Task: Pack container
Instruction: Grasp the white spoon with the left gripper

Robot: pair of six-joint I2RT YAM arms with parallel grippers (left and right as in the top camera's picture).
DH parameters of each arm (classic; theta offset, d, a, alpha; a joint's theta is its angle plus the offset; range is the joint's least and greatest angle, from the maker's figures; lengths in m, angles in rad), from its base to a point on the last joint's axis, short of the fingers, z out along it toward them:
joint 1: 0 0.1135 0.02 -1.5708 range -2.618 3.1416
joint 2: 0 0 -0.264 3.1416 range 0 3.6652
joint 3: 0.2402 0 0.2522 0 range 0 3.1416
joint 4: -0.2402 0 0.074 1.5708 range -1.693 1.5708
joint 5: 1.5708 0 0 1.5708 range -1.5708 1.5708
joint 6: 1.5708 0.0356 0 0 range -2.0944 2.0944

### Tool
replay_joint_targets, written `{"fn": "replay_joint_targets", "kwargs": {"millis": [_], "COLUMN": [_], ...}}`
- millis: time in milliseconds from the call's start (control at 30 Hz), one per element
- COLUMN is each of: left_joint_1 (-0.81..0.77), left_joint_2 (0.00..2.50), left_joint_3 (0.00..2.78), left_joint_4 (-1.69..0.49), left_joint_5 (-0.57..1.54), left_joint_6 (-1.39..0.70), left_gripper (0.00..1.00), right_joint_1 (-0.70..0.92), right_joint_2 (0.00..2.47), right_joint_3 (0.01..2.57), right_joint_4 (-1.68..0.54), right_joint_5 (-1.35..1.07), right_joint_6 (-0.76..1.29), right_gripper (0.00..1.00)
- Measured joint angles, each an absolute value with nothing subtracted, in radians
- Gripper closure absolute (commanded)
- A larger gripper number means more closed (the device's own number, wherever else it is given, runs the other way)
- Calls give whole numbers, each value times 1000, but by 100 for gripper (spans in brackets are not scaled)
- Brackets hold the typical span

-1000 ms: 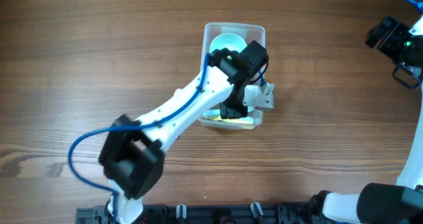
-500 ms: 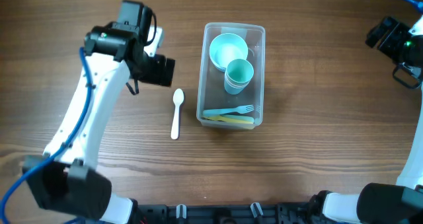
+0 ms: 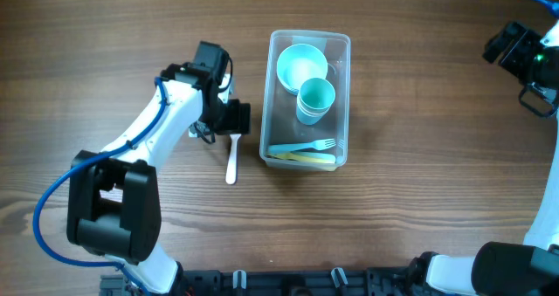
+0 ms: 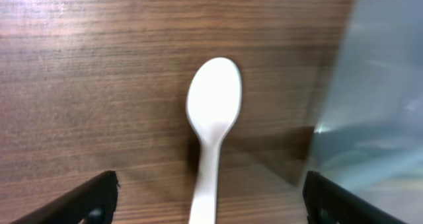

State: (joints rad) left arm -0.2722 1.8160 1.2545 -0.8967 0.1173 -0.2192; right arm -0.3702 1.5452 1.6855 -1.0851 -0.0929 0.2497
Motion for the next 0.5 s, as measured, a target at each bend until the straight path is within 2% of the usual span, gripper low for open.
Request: {"fn": "replay_joint_targets", "kwargs": {"millis": [233, 500], "left_joint_1": [-273, -315], "left_joint_2": [1816, 1820], "left_joint_3": [1111, 1053], "left_joint_4": [-754, -680], "left_joint_5": [75, 47], "left_joint_6": [-250, -251], "left_gripper": [23, 43], "right_joint_1": [-370, -370], "right_joint_2": [1545, 1545], "right_joint_3": [1686, 1686], "right_joint_4": [-1085, -1085], "right_joint_5": [-93, -93], "right_joint_6": [250, 250], "right_gripper": [0, 0]}}
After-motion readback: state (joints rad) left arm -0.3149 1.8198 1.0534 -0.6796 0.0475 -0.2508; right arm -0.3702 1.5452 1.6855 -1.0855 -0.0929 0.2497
